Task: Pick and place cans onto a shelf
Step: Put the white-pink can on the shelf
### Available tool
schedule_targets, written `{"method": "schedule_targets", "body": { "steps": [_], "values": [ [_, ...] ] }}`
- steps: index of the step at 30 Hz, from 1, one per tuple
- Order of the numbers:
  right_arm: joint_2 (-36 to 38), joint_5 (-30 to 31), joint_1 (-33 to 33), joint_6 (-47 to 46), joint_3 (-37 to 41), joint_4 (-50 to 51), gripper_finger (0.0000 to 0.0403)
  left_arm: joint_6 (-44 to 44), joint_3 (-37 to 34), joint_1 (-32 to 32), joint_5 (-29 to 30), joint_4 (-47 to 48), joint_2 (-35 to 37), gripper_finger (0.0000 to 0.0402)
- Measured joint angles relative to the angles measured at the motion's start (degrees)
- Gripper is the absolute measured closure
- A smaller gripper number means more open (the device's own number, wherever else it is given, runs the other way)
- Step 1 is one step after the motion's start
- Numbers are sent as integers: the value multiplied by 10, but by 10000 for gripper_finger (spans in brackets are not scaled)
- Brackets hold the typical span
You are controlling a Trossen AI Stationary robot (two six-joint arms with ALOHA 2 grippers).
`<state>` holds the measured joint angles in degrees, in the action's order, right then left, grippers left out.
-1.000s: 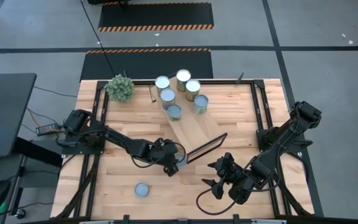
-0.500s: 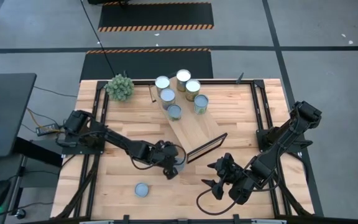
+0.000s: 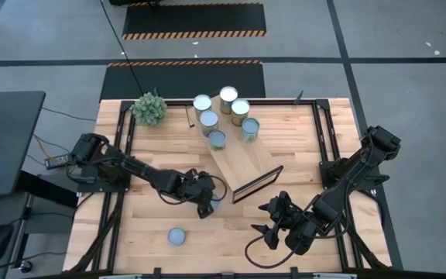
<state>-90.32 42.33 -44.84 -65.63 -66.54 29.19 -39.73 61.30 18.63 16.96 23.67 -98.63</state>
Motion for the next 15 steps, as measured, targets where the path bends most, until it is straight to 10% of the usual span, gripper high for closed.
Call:
{"method": "schedule_targets", "body": {
  "steps": [15],
  "values": [
    [0, 0, 0, 5, 0, 0, 57, 15, 1, -20, -23, 34, 56, 397]
  ]
}}
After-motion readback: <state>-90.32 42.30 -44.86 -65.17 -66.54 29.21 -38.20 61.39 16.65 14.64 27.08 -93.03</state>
